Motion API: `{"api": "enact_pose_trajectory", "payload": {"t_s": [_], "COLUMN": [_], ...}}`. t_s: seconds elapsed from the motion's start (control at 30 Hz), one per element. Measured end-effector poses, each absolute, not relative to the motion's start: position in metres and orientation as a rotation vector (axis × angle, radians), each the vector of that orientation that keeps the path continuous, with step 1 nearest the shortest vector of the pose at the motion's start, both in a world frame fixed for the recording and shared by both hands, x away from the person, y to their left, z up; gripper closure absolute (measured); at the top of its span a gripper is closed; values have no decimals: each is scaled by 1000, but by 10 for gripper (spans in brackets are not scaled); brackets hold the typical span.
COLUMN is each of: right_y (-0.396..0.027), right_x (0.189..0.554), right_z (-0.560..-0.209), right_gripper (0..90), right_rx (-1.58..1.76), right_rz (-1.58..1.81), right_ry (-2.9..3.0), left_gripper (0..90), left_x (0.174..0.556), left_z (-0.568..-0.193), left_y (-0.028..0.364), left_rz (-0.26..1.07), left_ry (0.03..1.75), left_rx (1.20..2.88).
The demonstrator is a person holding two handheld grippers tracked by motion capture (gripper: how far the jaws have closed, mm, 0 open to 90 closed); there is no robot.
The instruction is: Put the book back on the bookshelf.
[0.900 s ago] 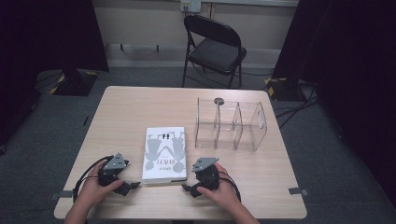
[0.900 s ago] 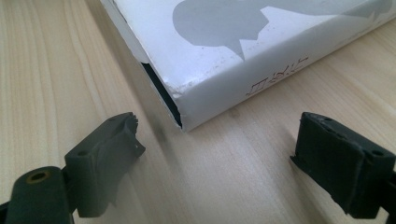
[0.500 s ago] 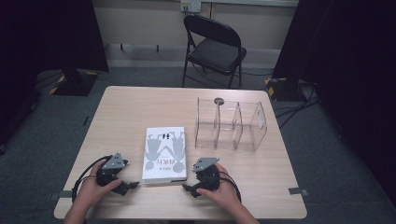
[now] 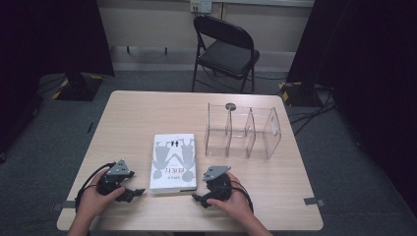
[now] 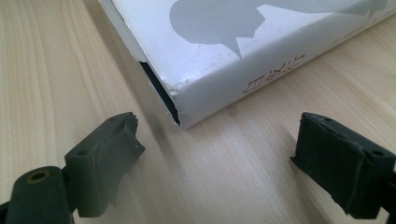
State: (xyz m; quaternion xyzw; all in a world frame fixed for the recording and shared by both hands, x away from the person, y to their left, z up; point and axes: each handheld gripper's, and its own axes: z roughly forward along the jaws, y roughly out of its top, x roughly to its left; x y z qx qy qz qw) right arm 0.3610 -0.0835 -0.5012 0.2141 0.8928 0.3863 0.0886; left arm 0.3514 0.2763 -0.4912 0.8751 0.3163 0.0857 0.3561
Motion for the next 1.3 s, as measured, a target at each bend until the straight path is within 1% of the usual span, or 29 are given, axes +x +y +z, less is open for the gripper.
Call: {"api": "enact_pose_trajectory", "payload": {"t_s": [0.17,0.43,0.53,0.67,0.87,0.93,1.0,1.07,1.17,1.2,1.3], "right_y": [-85,-83,-82,-80,-79,-78,-78,-78,-78,-78,-78], "right_x": [363,366,366,367,368,368,367,367,366,366,367], "right_z": [-500,-496,-495,-494,-494,-493,-493,-493,-494,-494,-496], "right_gripper": [128,129,130,139,150,151,155,158,174,182,193], "right_rx": [638,615,613,605,611,612,616,613,609,611,625], "right_rz": [1135,1126,1122,1135,1128,1145,1154,1140,1138,1145,1138], "right_ry": [2665,2688,2689,2692,2695,2696,2692,2691,2688,2688,2683], "left_gripper": [161,161,161,161,161,162,168,210,204,204,229], "left_x": [349,345,345,345,349,350,350,351,352,353,353], "left_z": [-490,-487,-487,-487,-487,-487,-487,-487,-489,-489,-489], "left_y": [268,259,256,246,237,234,231,228,225,224,222], "left_rz": [211,199,189,212,228,249,262,279,269,273,270], "left_ry": [777,813,787,766,799,790,791,775,785,768,754], "left_rx": [2291,2253,2262,2274,2250,2265,2279,2278,2265,2285,2282]}}
